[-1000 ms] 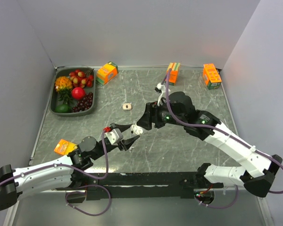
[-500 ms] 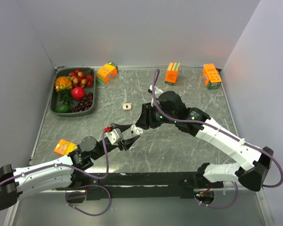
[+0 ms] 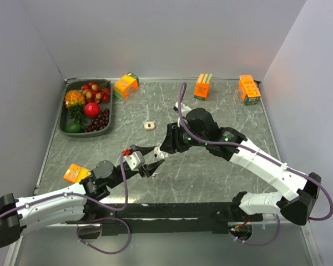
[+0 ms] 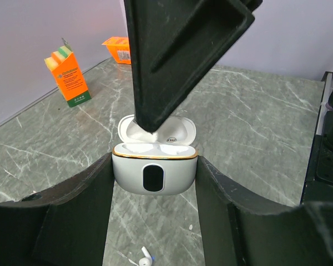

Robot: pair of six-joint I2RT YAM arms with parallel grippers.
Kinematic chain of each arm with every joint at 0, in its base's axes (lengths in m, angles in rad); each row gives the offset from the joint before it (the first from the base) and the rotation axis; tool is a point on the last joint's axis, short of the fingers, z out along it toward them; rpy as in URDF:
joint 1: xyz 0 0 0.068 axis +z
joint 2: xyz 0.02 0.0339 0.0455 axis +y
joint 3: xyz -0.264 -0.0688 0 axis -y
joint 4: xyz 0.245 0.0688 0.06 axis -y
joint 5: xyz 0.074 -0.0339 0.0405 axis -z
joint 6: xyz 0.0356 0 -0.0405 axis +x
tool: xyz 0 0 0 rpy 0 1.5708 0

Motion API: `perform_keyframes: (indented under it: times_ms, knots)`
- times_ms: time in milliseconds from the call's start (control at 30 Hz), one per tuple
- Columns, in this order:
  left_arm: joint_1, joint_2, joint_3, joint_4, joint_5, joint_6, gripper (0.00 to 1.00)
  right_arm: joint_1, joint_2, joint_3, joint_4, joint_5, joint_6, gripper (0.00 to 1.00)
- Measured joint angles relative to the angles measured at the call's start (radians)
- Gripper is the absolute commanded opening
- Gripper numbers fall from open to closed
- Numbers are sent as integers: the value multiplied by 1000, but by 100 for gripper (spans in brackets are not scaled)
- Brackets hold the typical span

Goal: Insert the wireless bluetooth earbuds into the charging case
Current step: Adjust the charging case.

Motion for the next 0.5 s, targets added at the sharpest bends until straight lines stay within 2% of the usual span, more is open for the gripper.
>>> perform_keyframes:
  times_ms: [167, 300, 500]
  knots:
    - [0, 1, 0, 0, 0, 0, 1, 0, 11, -8, -9, -7, -1, 47]
    - [0, 2, 1, -1, 0, 0, 1, 0, 12, -22, -10, -9, 0, 31]
    - [0, 6, 1, 0, 0, 0, 1, -1, 12, -29, -10, -11, -2, 23]
